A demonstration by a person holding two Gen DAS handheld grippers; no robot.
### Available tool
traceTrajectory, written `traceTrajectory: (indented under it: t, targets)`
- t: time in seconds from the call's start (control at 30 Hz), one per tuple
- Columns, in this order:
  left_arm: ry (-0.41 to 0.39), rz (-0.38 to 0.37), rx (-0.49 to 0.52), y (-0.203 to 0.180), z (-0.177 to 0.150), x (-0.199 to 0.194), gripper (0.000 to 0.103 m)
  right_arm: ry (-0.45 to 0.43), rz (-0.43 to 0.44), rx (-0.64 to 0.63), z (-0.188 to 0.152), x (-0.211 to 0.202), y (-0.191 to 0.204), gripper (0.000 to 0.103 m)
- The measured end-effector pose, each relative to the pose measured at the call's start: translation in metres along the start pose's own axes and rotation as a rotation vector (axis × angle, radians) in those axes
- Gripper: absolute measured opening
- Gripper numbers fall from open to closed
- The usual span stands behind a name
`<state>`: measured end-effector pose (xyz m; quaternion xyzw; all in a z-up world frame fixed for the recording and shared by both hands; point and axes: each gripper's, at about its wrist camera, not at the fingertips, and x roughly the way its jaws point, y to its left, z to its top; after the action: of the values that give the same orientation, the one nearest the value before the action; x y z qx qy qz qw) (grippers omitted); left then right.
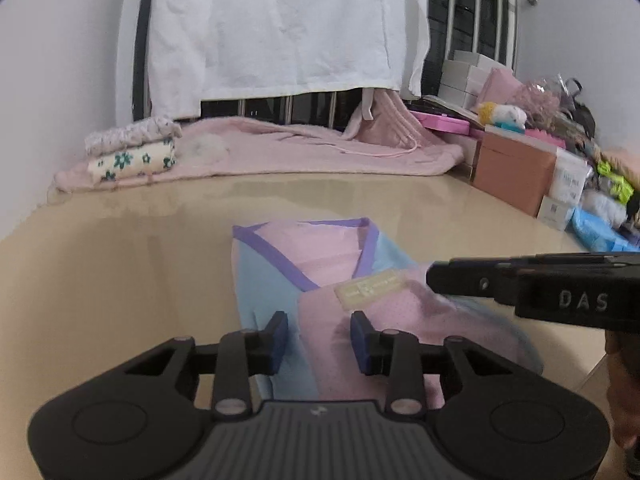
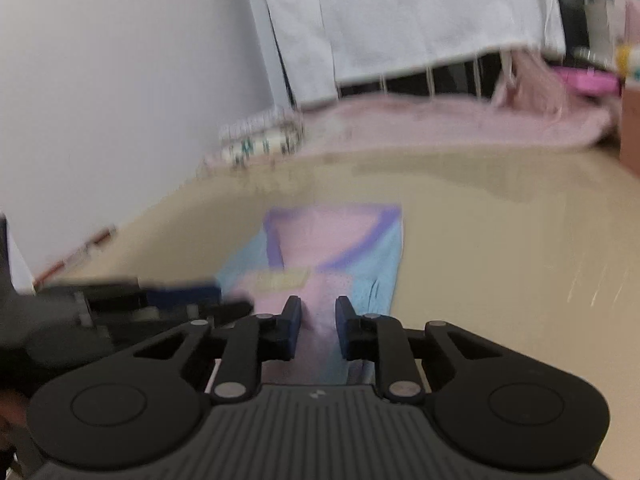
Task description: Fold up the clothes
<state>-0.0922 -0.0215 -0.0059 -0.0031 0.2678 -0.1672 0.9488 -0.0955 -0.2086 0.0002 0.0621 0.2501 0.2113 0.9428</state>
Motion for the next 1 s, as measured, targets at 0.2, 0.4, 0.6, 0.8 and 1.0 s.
traceTrajectory:
  t: [0.2, 0.4, 0.6, 0.8, 1.0]
  targets:
    - [0.009, 0.055, -0.061, 0.043, 0.053, 0.014, 0.048, 0.119, 0.017, -0.054, 0.015, 0.021, -0.003, 0.023]
    - [0.219, 0.002, -0.117, 0.081, 0.102, 0.096, 0.050, 0.112, -0.003, -0.093, 0.088, 0.058, -0.030, 0.043]
    - [0.241, 0.029, -0.144, 0.084, 0.105, 0.123, 0.001, 0.336, -0.018, -0.036, 0.106, 0.146, -0.066, 0.009]
    - [0.133, -0.034, -0.135, 0.070, 0.109, 0.083, 0.000, 0.241, 0.043, -0.071, 0.100, 0.110, -0.064, 0.002]
    - [0.004, -0.059, -0.082, 0.038, 0.049, -0.030, 0.001, 0.138, 0.118, -0.190, 0.074, -0.005, -0.046, 0.002]
